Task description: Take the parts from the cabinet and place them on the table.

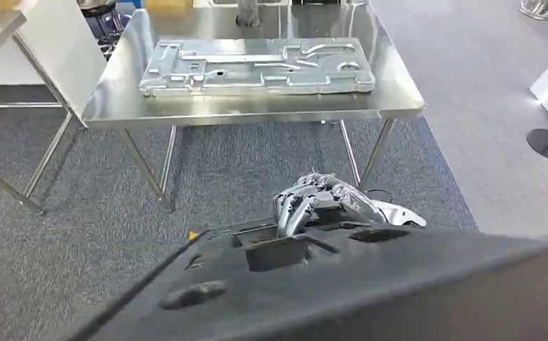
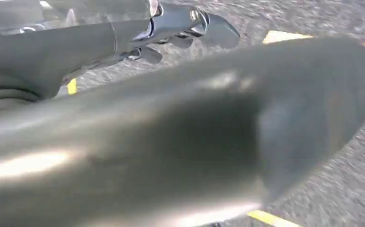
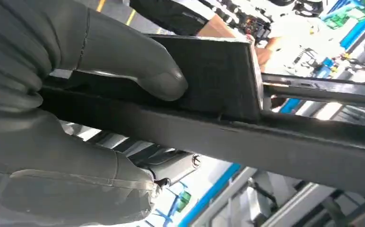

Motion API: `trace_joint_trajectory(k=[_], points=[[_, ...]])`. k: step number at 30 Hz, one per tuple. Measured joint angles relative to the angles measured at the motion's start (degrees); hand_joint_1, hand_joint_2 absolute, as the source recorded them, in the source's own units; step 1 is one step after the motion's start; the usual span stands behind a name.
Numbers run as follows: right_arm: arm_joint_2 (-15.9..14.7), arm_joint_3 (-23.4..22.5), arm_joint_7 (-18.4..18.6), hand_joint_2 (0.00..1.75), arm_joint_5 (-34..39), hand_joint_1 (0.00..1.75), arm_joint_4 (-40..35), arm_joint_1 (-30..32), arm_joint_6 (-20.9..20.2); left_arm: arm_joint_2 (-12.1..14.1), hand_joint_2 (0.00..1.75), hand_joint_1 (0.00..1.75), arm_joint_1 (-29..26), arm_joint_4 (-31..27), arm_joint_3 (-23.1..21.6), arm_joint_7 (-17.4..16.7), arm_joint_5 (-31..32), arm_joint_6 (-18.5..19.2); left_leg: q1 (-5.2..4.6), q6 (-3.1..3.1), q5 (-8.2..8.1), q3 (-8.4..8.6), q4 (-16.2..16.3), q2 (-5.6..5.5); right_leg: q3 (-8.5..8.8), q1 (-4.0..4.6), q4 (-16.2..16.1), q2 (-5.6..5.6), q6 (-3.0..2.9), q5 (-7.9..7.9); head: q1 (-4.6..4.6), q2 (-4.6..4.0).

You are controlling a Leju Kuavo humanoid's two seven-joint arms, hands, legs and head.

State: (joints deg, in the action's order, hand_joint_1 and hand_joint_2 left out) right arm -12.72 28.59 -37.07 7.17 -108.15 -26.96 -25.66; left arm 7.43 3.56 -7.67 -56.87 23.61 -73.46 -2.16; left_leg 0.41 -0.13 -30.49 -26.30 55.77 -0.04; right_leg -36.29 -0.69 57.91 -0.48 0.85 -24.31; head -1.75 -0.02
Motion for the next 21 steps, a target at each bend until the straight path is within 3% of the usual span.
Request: trace_joint_trajectory(k=[1,3,4,6,8,9,10,11,13,14,15,16,18,20,21], points=[[0.22,0.0,0.09,1.75,-0.07,1.75,-0.04,0.01,0.02,0.0,0.0,0.0,0.05,0.0,-0.04,-0.02,0.0,-0.09,-0.01,-0.49,-0.31,-0.01,-0.37,0.12,0.1,-0.03,-0.05,0.09,-0.4,0.73,-0.09,0.0],[0.22,-0.09,0.13,1.75,-0.28,1.75,-0.02,-0.01,0.11,-0.02,0.0,0.0,0.01,0.0,-0.22,-0.04,-0.02,-0.11,0.07,-1.03,0.04,0.7,0.36,0.18,0.78,0.0,-0.17,0.51,-1.24,0.49,-0.07,0.0],[0.31,-0.07,0.13,1.75,-0.37,1.75,-0.07,-0.03,0.11,-0.02,0.0,0.0,0.06,0.0,-0.28,-0.04,-0.04,-0.11,0.29,-1.23,-0.2,0.14,1.83,0.16,1.49,-0.15,-0.47,0.49,-1.64,0.27,-0.07,0.0],[0.42,-0.07,0.09,1.75,-0.37,1.75,-0.11,-0.19,0.28,-0.02,0.0,0.0,0.3,0.0,-0.44,0.0,-0.2,-0.11,0.32,-1.64,-1.76,-4.07,9.08,0.12,2.13,-0.08,-0.47,0.51,-2.26,-0.43,-0.4,0.0],[0.44,-0.02,0.0,1.75,-0.46,1.75,-0.11,0.05,0.35,-0.02,0.0,0.0,0.22,0.0,-0.63,0.0,-0.35,-0.09,0.3,-2.0,-5.79,-9.77,16.95,0.12,2.71,0.14,-0.47,0.62,-2.53,-1.19,-0.39,0.0],[0.44,-0.02,0.0,1.75,-0.48,1.75,-0.11,0.15,0.37,-0.02,0.0,0.0,0.05,0.0,-0.79,-0.04,-0.39,-0.02,0.31,-2.0,-6.91,-11.85,19.17,0.12,3.19,0.27,-0.46,0.72,-2.6,-1.59,-0.42,0.0],[0.44,0.0,0.02,1.75,-0.52,1.75,-0.11,0.29,0.35,-0.04,0.0,0.0,-0.13,0.0,-0.83,-0.07,-0.44,-0.02,0.3,-1.81,-6.04,-12.58,18.59,0.12,3.82,0.39,-0.46,0.83,-2.61,-2.07,-0.37,0.0],[0.55,0.0,0.06,1.75,-0.52,1.75,-0.09,0.38,0.29,-0.07,0.0,0.0,-0.17,0.0,-0.83,-0.11,-0.61,-0.02,0.28,-1.55,-4.11,-12.27,16.14,0.12,4.39,0.53,-0.46,0.87,-2.63,-2.48,-0.39,0.0],[1.14,0.0,0.92,1.75,-0.37,1.75,0.04,0.34,0.07,-0.04,0.0,0.0,-0.15,0.0,-0.83,-0.09,-1.05,-0.22,-0.17,-0.26,4.1,-9.04,5.43,0.12,5.92,0.85,-0.52,0.87,-2.64,-3.5,-0.37,0.0],[1.35,-0.02,1.31,1.75,-0.24,1.75,0.15,0.32,0.07,0.07,0.0,0.0,-0.18,0.06,-0.83,-0.09,-1.22,-0.28,-0.49,0.51,6.38,-8.31,2.21,-0.02,6.45,0.84,-0.58,0.87,-2.54,-3.83,-0.29,0.0],[1.53,0.0,1.7,1.75,-0.15,1.75,0.28,0.34,0.11,0.0,0.0,0.0,-0.14,0.09,-0.83,-0.07,-1.46,-0.26,-0.79,0.55,3.41,-8.55,2.78,0.07,6.56,0.82,-0.8,1.06,-2.18,-3.94,-0.22,0.0],[1.57,-0.04,2.15,1.75,0.04,1.75,0.37,0.26,0.32,-0.02,0.0,0.0,-0.12,0.09,-0.83,0.02,-1.57,-0.28,-0.93,0.96,3.42,-8.25,2.33,-0.13,6.52,0.76,-0.9,1.08,-1.69,-4.26,-0.37,0.0],[1.7,-0.3,2.66,1.75,0.15,1.75,0.42,0.32,1.37,0.0,0.0,0.0,-0.33,0.11,-0.85,0.17,-1.62,-0.28,-0.96,1.72,5.17,-7.41,1.08,-0.17,7.29,0.91,-0.45,1.07,-0.99,-3.66,-0.22,0.0],[1.7,-0.79,2.84,1.75,0.18,1.75,0.37,0.28,2.19,-0.04,0.0,0.0,-0.22,0.11,-0.94,0.31,-1.6,-0.24,-0.28,1.68,5.5,-5.58,0.12,-0.11,7.15,0.95,1.22,0.9,-0.51,-4.89,-0.2,0.0],[1.7,-1.07,2.84,1.75,0.05,1.75,0.29,0.18,2.81,-0.04,0.0,0.0,-0.12,0.11,-1.01,0.33,-1.62,-0.2,-0.19,1.81,5.4,-5.37,0.07,-0.16,5.4,0.79,4.57,0.89,-0.18,-6.47,0.22,0.0]])
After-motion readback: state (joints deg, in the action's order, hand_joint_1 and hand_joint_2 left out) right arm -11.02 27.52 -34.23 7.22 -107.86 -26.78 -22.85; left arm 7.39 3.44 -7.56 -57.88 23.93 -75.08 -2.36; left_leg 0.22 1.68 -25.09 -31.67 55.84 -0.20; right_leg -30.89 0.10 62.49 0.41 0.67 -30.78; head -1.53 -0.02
